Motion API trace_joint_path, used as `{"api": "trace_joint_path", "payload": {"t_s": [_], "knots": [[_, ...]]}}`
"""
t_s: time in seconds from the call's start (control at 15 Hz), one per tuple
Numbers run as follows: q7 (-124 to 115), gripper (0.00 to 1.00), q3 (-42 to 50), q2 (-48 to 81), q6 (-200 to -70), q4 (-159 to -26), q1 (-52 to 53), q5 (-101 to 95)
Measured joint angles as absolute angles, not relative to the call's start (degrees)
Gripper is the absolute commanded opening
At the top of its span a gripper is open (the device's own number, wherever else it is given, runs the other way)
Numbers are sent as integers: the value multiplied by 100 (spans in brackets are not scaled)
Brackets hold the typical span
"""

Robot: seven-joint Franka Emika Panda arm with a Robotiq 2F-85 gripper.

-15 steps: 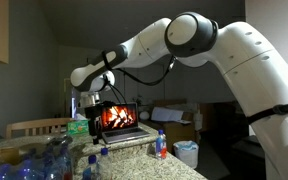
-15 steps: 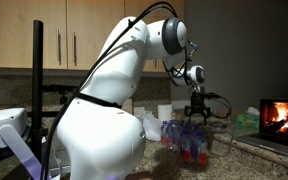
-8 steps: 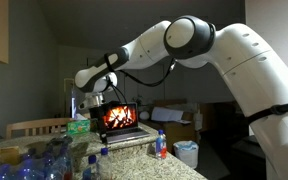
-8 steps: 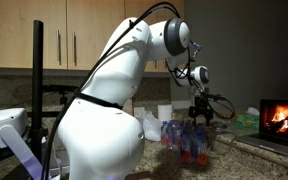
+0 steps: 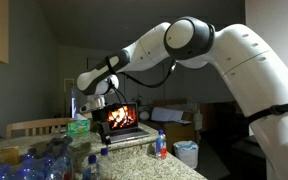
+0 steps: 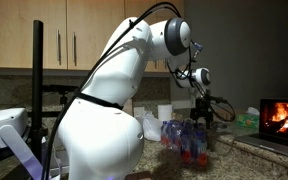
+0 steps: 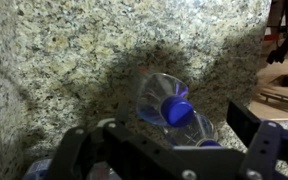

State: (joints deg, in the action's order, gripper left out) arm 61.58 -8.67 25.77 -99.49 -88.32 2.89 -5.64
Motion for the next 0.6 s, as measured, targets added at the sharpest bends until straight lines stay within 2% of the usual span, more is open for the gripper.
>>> {"api": "trace_joint_path", "payload": {"t_s": [0.6], "knots": [[6164, 100, -914, 2602, -9953, -8988, 324, -529]]}}
